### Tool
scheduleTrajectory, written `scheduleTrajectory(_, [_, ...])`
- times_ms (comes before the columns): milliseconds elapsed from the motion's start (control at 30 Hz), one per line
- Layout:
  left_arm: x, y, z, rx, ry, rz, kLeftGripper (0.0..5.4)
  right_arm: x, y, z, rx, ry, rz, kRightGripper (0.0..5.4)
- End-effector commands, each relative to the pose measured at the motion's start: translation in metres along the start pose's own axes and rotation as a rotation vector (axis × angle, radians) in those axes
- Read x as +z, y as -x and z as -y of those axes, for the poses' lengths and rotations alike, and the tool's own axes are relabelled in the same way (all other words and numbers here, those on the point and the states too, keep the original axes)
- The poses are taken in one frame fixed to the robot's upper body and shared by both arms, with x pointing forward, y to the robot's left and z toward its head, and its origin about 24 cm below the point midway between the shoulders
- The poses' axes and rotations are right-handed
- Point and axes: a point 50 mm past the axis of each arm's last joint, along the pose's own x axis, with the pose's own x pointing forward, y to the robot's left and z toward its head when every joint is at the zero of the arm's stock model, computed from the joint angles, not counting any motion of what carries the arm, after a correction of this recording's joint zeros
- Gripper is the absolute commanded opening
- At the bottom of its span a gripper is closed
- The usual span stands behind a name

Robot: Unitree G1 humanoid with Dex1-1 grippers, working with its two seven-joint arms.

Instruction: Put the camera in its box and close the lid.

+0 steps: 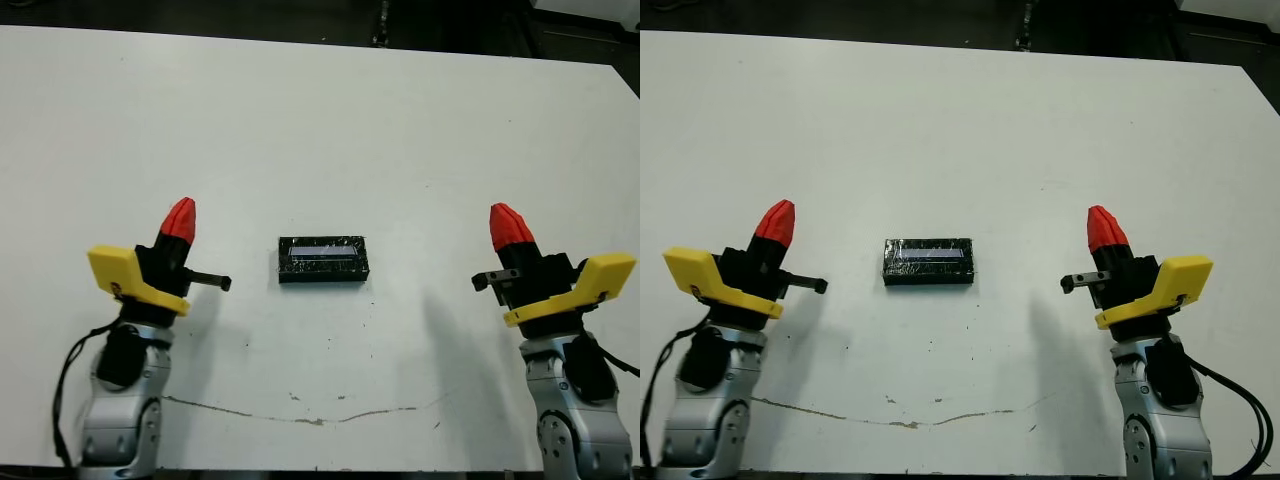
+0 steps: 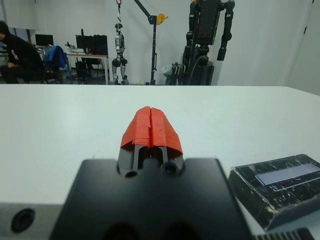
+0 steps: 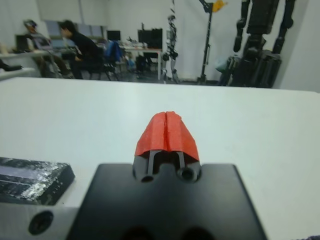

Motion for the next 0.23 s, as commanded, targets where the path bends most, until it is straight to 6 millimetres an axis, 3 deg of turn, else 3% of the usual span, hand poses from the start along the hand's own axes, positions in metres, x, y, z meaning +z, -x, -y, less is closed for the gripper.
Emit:
scheduleTrajectory(33, [-0.0033,0.0006,0.0022,0.005,-0.006,0.0,0.01,-0.005,0.0034,-0.0022,-0.005,0.0,-0.027,0.0])
scheduleTrajectory(233, [-0.0028,-0.0011,0.0029,-0.005,0.004,0.006,0.01,-0.0081,0.0042,-0.0045,0.008,0.006,-0.041,0.0])
